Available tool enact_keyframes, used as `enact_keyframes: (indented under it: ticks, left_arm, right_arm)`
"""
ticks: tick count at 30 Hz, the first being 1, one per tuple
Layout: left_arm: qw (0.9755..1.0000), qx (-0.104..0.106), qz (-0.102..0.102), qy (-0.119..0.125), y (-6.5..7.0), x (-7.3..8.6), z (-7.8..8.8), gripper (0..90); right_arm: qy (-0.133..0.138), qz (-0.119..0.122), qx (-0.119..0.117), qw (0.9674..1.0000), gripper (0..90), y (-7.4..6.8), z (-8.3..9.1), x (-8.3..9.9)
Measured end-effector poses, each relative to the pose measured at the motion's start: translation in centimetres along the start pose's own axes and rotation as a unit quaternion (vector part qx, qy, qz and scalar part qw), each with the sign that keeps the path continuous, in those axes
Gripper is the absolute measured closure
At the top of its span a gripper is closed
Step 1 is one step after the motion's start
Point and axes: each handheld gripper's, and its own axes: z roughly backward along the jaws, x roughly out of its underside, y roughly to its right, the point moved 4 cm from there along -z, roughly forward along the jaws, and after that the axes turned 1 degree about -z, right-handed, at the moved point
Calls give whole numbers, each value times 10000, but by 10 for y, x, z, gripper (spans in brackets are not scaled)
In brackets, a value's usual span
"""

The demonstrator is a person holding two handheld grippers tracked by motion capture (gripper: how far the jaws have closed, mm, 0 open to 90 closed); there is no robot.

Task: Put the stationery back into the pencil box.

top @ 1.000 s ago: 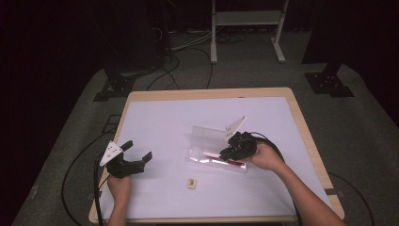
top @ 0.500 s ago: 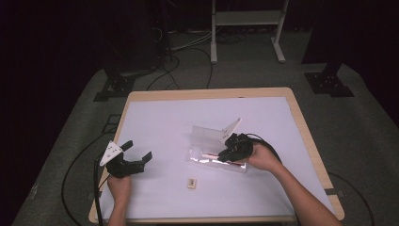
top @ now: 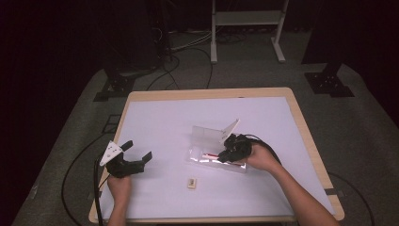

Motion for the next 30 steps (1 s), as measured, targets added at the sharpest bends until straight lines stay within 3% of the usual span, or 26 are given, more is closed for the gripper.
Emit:
enact_keyframes:
  ticks: [30]
  left_arm:
    - [10000,2,-1,-1,0,0,0,0]
  right_arm:
    - [-92,-143,-108,9998,776,7,-14,5]
